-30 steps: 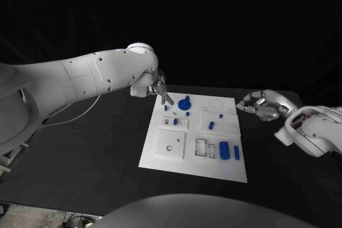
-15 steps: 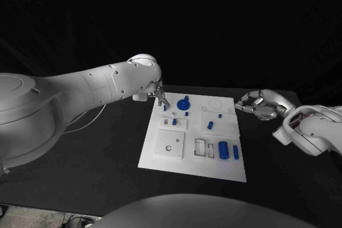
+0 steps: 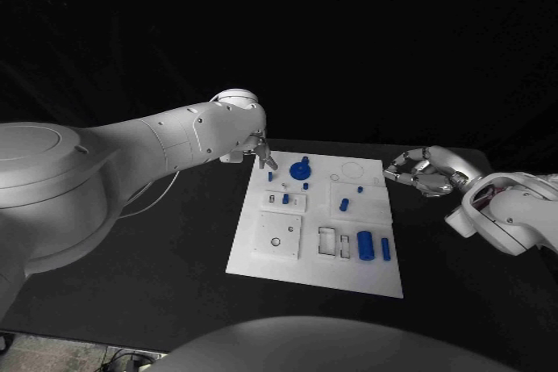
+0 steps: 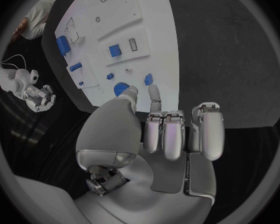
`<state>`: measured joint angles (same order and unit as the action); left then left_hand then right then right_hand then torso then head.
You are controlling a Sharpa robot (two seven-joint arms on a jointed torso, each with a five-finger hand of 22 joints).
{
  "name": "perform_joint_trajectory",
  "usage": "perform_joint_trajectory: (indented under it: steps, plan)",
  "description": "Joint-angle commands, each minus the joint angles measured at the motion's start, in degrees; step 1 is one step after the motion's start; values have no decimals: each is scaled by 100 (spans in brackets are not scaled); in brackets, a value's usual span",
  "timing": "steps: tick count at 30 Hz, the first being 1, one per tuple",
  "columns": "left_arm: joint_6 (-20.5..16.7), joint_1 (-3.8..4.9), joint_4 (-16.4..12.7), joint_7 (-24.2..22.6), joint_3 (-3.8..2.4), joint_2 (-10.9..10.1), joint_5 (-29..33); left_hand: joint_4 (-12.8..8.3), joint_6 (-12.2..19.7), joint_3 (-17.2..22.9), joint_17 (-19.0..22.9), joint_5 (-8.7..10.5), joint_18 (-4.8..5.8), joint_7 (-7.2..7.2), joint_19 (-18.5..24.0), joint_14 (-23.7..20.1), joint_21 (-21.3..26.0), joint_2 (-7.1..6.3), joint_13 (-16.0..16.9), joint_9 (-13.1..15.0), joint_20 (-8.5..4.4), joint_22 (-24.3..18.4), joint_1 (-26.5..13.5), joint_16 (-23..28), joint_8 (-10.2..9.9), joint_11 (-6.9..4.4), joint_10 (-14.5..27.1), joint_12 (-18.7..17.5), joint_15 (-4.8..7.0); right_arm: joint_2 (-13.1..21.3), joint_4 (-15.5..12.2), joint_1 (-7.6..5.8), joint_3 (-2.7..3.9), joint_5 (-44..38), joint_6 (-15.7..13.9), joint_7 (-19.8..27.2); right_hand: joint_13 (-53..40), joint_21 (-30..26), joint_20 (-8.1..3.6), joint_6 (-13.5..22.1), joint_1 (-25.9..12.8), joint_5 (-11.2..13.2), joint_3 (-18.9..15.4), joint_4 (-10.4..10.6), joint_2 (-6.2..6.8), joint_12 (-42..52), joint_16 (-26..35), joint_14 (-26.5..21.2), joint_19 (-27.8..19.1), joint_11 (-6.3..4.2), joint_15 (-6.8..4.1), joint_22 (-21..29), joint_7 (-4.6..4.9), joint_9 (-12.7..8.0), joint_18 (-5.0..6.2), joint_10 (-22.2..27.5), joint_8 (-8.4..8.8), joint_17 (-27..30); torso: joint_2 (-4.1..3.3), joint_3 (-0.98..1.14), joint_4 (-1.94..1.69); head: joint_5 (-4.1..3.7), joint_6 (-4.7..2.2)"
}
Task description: Assemble the parts on the task board
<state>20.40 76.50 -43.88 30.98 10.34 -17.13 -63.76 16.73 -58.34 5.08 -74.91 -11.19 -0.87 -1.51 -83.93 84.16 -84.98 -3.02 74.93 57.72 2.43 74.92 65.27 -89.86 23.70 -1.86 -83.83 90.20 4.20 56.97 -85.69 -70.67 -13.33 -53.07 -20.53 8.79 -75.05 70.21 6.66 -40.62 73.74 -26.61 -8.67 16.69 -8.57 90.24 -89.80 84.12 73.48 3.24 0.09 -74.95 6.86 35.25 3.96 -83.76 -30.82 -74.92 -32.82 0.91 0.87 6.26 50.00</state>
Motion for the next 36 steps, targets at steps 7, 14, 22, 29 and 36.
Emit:
perform_joint_trajectory:
  steps: [7,14,22,29,36]
  plan:
    - [-11,-63,200,-247,-9,149,75,6,54,-41,-1509,-5,-39,5,-332,584,0,-7,1507,-27,-47,1343,-23,-14,-51,-29,-617,-20,32,0,-20,3,1,-17,47,41,-1495,-28,10,-23,21,-35,4,-25,-39,-24,-20,588,-19,-14,23,-833,-1,0,110,-624,14,-1508,-3,-2,5,0,0]
    - [-60,-190,425,-336,-12,267,-124,1,50,-39,-1509,-1,-38,7,-333,584,-3,-4,1507,-29,-46,1344,-19,-14,-54,-28,-617,-20,30,3,-34,3,1,-17,33,60,-1495,-28,10,-23,21,-35,4,-25,-39,-24,-20,588,-20,-14,23,-833,-1,-1,110,-624,14,-1508,-6,-6,4,-12,0]
    - [-176,-238,538,-425,-17,323,-345,-15,6,-22,-1509,-41,-40,22,-329,584,2,-31,1507,52,-44,1342,75,-14,6,-35,-617,-20,30,30,-52,3,1,-17,20,75,-1495,-25,10,-24,22,-35,3,-24,-37,-24,-20,588,-17,-14,23,-834,0,-1,109,-624,14,-1508,-1,-3,2,-18,0]
    - [-219,-254,571,-487,-18,359,-393,-11,36,-19,-1509,-48,-41,17,-325,584,8,-35,1507,97,-43,1340,95,-14,23,-33,-617,-20,30,26,-58,2,1,-18,21,81,-1495,-13,10,-25,22,-35,2,-24,-35,-24,-20,588,-7,-14,23,-838,0,-1,106,-624,14,-1508,2,-1,3,-22,0]
    - [-229,-272,624,-541,-18,392,-402,-8,73,-11,-1509,-55,-45,11,-316,584,22,-21,1507,127,-42,1335,107,-14,24,-29,-617,-20,27,36,-63,2,1,-18,29,75,-1495,-12,10,-25,22,-35,2,-23,-35,-24,-20,588,-6,-14,23,-839,0,-1,106,-624,14,-1508,-1,1,2,-30,0]
